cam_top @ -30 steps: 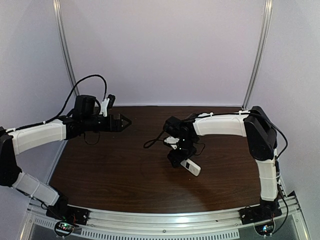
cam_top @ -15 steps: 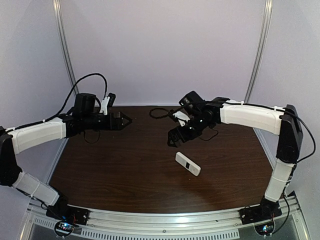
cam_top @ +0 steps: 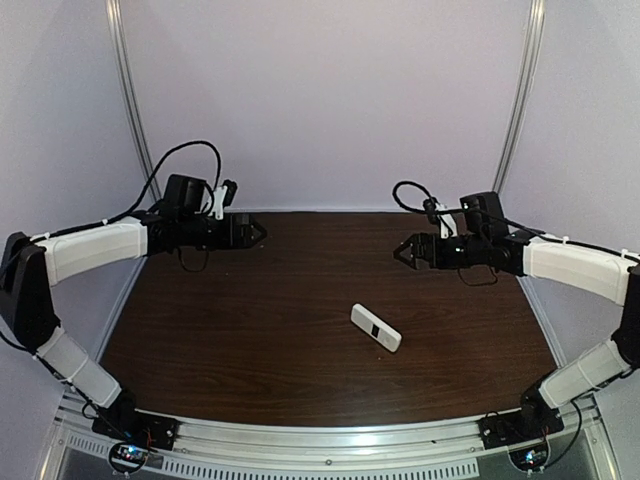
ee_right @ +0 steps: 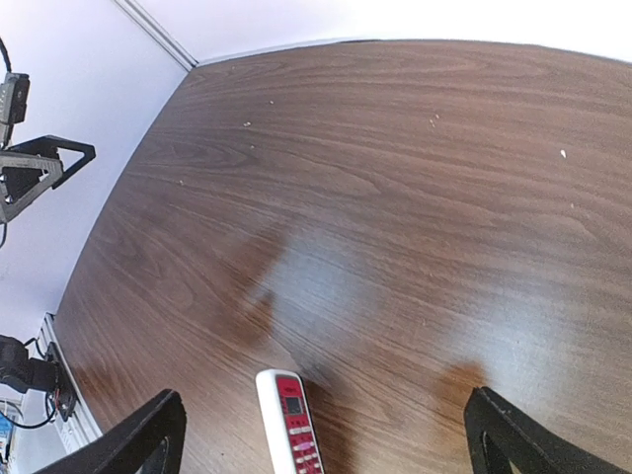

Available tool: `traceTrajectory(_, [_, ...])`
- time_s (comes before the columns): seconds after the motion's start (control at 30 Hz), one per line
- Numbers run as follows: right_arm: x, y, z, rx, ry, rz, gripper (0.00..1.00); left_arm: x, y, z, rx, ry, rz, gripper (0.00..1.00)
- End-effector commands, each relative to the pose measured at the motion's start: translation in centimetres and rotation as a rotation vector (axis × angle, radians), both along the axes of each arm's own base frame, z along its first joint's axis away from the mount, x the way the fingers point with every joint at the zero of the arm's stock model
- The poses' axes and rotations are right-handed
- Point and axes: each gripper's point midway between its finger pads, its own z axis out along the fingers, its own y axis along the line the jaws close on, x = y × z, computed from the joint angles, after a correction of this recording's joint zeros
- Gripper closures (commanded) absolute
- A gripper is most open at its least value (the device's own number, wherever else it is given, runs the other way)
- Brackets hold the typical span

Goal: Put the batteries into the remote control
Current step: Reset both arms

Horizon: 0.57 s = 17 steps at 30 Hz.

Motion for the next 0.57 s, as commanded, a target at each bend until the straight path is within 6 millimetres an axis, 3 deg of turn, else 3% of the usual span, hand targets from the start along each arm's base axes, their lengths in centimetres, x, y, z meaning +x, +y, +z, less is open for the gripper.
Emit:
traceTrajectory(0.0, [-0.1, -1.3, -1.1, 0.094, -0.022, -0.036, 0.00, 0.7, 1.0, -3.4, 0.064, 0.064, 0.046, 0.03])
traceTrajectory(0.13, [-0.5, -2.8, -4.3, 0.095, 0.004, -0.075, 0.00, 0.2, 1.6, -7.0, 0.091, 0.129, 0.065, 0.03])
traceTrajectory(0.27, [-0.8, -3.4, -6.6, 0.099, 0.029, -0.083, 0.00, -0.1, 1.7, -9.1, 0.094, 0.157, 0.068, 0.03])
traceTrajectory(0.4, [-0.9, -3.5, -7.9, 0.112, 0.045, -0.078, 0.00, 0.0, 1.6, -10.0, 0.094, 0.165, 0.073, 0.03])
traceTrajectory(0.53, [-0.7, -3.4, -7.7, 0.119, 0.039, -0.072, 0.00, 0.3, 1.5, -9.8, 0.092, 0.155, 0.070, 0.03])
